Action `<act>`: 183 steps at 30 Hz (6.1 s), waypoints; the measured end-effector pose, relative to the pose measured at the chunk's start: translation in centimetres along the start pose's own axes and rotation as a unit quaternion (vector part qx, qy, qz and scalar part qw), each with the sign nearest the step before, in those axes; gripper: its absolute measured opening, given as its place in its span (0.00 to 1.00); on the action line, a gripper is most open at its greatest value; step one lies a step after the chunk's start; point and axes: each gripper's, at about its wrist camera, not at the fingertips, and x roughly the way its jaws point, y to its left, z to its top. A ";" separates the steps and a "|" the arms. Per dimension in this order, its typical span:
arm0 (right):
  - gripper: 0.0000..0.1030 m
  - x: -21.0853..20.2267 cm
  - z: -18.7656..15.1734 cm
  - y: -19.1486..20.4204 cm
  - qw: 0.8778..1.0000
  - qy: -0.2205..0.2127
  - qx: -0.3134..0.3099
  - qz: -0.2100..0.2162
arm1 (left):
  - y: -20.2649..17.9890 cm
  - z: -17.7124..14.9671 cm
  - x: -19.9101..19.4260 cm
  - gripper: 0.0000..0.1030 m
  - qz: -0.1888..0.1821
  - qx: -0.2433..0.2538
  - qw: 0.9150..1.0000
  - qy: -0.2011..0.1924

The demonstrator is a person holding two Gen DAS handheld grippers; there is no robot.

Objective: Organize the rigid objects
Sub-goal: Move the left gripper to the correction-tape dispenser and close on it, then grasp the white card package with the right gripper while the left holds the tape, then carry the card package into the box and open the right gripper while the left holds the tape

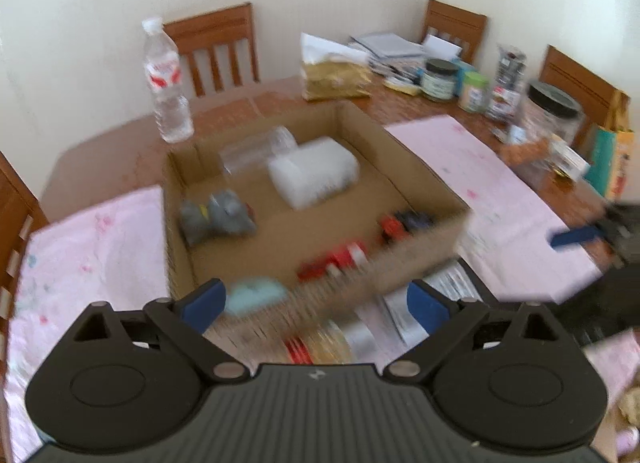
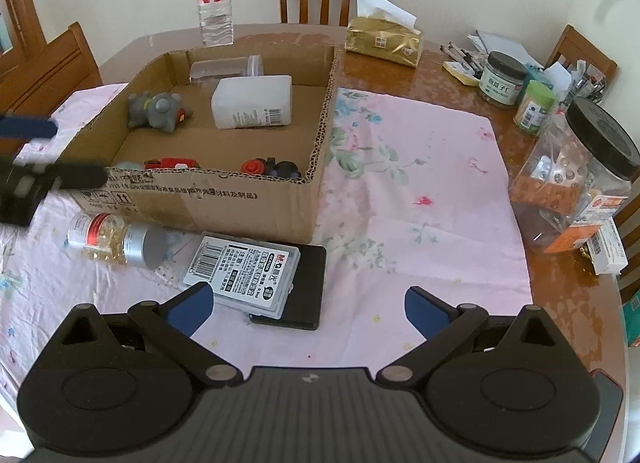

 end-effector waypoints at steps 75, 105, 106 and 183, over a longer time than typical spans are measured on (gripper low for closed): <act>1.00 5.2 -0.1 6.3 1.000 -0.013 -0.014 -0.011 | 5.1 -11.1 2.9 0.87 0.082 -0.133 0.984 0.087; 0.94 7.5 0.3 6.7 0.998 -0.020 -0.025 -0.061 | 5.0 -11.4 2.8 0.90 0.093 -0.133 0.984 0.077; 0.94 7.6 0.3 6.7 0.998 -0.020 -0.024 -0.061 | 5.0 -11.4 2.8 0.91 0.092 -0.129 0.985 0.075; 0.89 2.6 -0.4 7.0 0.996 -0.005 -0.084 -0.029 | 6.5 -7.4 -2.2 0.87 0.018 -0.008 0.996 0.086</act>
